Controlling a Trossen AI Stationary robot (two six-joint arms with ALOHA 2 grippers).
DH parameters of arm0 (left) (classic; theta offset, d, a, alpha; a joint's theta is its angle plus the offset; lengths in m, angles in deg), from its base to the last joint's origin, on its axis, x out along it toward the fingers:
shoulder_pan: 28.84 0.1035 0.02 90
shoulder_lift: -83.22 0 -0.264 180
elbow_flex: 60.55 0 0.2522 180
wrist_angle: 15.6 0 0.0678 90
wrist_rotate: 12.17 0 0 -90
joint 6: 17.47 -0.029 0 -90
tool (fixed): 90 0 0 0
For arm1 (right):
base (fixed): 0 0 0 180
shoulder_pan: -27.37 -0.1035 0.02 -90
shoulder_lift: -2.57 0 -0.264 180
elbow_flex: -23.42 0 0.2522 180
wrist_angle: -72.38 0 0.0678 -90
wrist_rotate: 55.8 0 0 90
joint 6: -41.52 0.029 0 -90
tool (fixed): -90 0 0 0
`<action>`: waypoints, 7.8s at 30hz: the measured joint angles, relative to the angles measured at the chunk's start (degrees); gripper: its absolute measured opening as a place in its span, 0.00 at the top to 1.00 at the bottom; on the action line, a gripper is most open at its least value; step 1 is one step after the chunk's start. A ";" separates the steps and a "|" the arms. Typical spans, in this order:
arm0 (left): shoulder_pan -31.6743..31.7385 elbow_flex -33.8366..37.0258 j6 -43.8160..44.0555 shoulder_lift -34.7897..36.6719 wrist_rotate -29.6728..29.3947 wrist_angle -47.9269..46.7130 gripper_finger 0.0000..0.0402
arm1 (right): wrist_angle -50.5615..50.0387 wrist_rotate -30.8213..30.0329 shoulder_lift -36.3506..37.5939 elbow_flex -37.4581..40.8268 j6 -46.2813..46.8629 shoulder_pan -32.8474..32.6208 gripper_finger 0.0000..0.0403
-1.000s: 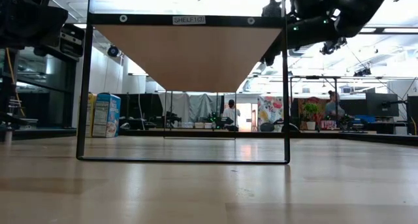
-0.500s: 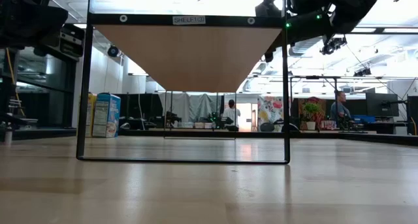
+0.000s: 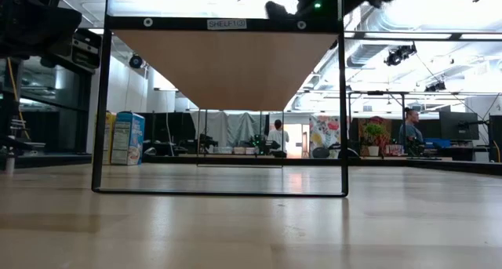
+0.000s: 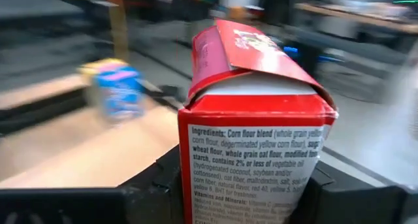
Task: Stack cereal on shelf
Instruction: Put the top red cereal box on the shelf, then put the red cereal box on the shelf aligned with the other red cereal box
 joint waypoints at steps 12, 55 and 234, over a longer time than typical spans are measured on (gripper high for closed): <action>0.00 0.00 0.00 0.02 0.00 0.00 0.99 | -2.59 -12.63 -11.76 -8.46 8.90 -0.83 0.60; 0.00 0.00 0.00 0.01 0.00 0.00 0.99 | -5.02 -11.55 -11.69 -7.64 19.59 1.26 0.55; -50.88 -47.17 35.70 -69.42 -32.04 -39.25 0.21 | 20.37 33.59 37.00 40.02 -3.98 -4.02 0.36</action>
